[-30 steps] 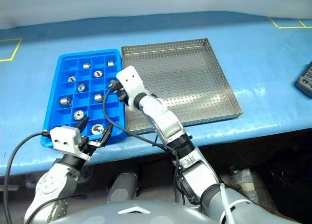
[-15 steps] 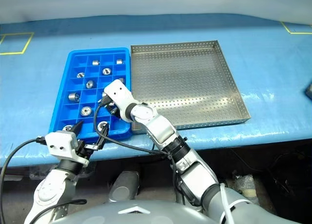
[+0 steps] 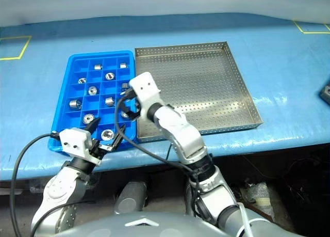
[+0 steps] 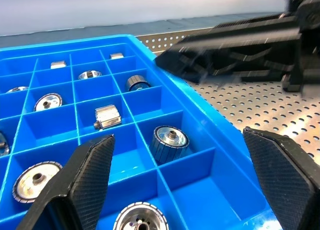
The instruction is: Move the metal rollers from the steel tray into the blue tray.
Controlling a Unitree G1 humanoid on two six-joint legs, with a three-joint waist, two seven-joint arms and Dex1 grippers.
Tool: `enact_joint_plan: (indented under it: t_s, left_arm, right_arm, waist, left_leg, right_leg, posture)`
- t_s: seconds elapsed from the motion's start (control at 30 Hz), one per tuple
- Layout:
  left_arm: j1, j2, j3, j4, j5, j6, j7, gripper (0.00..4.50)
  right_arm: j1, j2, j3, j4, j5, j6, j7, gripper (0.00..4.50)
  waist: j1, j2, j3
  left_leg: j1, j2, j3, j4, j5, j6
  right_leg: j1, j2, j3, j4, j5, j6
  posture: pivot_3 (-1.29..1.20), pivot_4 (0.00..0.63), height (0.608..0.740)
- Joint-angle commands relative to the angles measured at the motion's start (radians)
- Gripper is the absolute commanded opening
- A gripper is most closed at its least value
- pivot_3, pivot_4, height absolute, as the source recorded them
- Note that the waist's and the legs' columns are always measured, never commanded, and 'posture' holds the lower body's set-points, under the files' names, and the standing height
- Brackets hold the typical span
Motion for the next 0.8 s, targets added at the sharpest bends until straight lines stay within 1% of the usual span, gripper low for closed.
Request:
enact_joint_plan:
  t_s: [0.03,0.23,0.37,0.6,0.8]
  left_arm:
    - [-0.031,0.013,-0.008,0.006,-0.014,0.004,-0.025,4.50]
    - [-0.085,0.023,-0.019,0.039,-0.021,0.014,-0.054,4.50]
    - [-0.104,0.026,-0.017,0.054,-0.020,0.018,-0.065,4.50]
    - [-0.123,0.023,-0.014,0.070,-0.010,0.013,-0.068,4.50]
    - [-0.151,0.012,0.010,0.096,0.022,0.005,-0.020,4.50]
  right_arm:
    - [0.018,-0.034,-0.061,-0.069,-0.015,0.008,-0.027,4.46]
    - [0.088,-0.113,-0.124,-0.126,-0.046,0.033,-0.060,4.46]
    - [0.132,-0.136,-0.147,-0.163,-0.049,0.062,-0.070,4.46]
    - [0.180,-0.146,-0.163,-0.206,-0.055,0.100,-0.084,4.46]
    - [0.193,-0.184,-0.132,-0.226,-0.053,0.106,-0.042,4.46]
  waist:
    - [-0.018,0.000,0.000]
    - [-0.054,0.000,0.000]
    - [-0.076,0.000,0.000]
    - [-0.089,0.000,0.000]
    - [-0.089,0.000,0.000]
  left_leg:
    - [0.000,0.000,0.000,0.000,0.000,0.000]
    - [0.000,0.000,0.000,-0.002,0.000,0.000]
    - [0.001,0.000,0.000,0.000,0.000,0.000]
    - [0.003,0.000,0.000,0.000,0.000,0.000]
    - [0.003,0.000,0.000,0.000,0.000,0.000]
  right_leg:
    - [0.000,0.000,0.000,0.000,0.000,0.000]
    - [0.000,0.001,0.000,0.000,0.000,0.000]
    - [0.001,0.000,0.001,0.000,0.000,0.000]
    - [0.002,0.001,0.001,0.002,0.000,0.000]
    - [0.002,0.001,0.001,0.001,0.000,0.000]
  posture:
    - [0.15,0.150,0.740]
    - [0.10,0.150,0.740]
    - [0.08,0.150,0.740]
    - [0.07,0.150,0.740]
    - [0.07,0.150,0.740]
